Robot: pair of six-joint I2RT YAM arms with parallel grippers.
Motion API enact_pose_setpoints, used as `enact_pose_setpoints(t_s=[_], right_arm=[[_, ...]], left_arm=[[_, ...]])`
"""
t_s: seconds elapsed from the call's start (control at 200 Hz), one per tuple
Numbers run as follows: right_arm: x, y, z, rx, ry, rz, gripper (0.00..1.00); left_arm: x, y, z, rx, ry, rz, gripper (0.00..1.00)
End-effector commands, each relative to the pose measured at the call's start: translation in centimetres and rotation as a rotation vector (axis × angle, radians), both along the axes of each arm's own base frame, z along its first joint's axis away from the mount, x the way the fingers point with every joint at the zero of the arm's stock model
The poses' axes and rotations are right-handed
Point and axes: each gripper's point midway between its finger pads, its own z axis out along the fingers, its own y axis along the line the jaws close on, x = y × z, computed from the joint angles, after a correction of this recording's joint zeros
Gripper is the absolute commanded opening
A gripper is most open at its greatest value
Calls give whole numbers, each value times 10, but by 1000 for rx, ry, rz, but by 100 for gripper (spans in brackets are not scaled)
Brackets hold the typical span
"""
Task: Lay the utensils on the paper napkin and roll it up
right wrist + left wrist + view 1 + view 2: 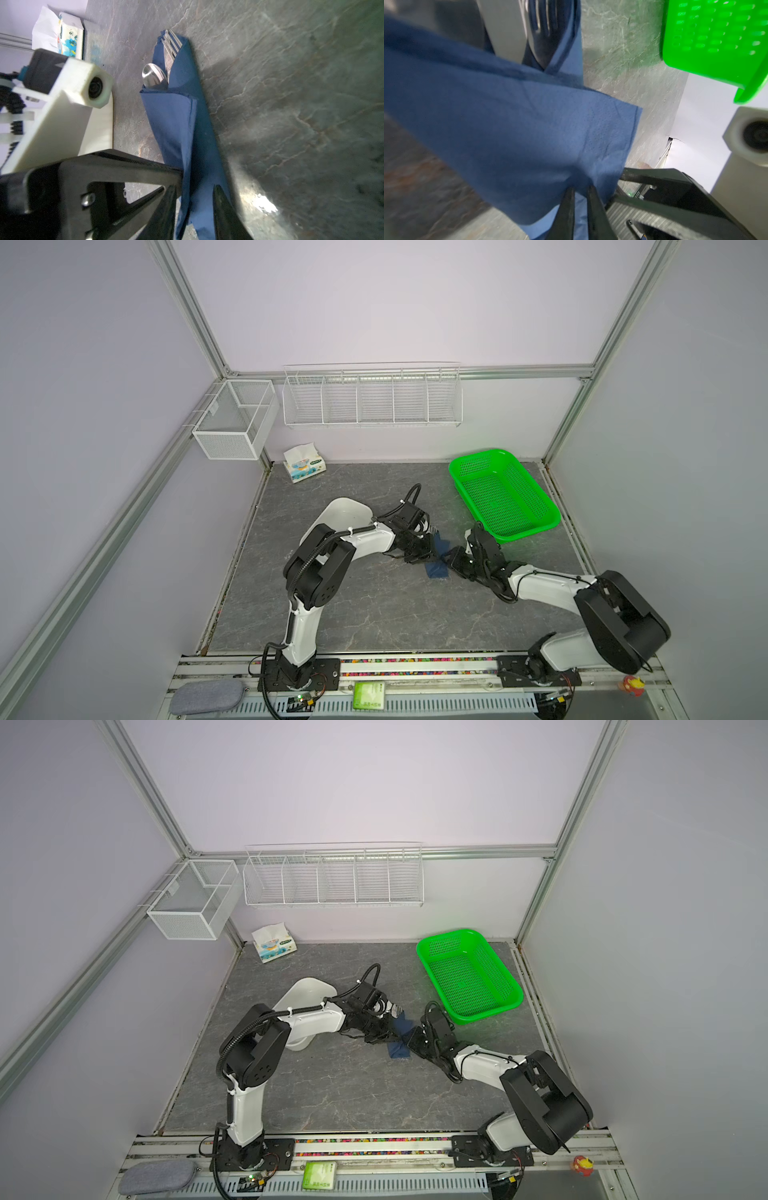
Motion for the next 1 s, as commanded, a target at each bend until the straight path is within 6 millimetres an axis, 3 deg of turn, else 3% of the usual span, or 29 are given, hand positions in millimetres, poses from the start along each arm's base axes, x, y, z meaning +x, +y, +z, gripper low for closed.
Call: enact_pose_setpoints(t_s=[0.0, 0.345, 0.625, 0.72, 0.875, 0.995], right_arm=[[7, 7, 6, 20, -12, 21, 32], [6, 8, -2, 19, 16, 19, 29], [8, 2, -6, -8, 17, -7, 10], [7, -3, -6, -28, 18, -19, 8], [6, -10, -7, -48, 22, -28, 6], [4, -11, -9, -51, 26, -29, 6]], left_arm=[[-2, -3, -8, 1, 16, -1, 14], [-6, -6, -9, 3, 18, -9, 14], [-6, -5, -5, 5, 5, -8, 14], [-3, -5, 6, -6, -28, -9, 14], [8, 8, 22, 40, -120, 8, 18], [16, 22, 19, 90, -141, 19, 21]])
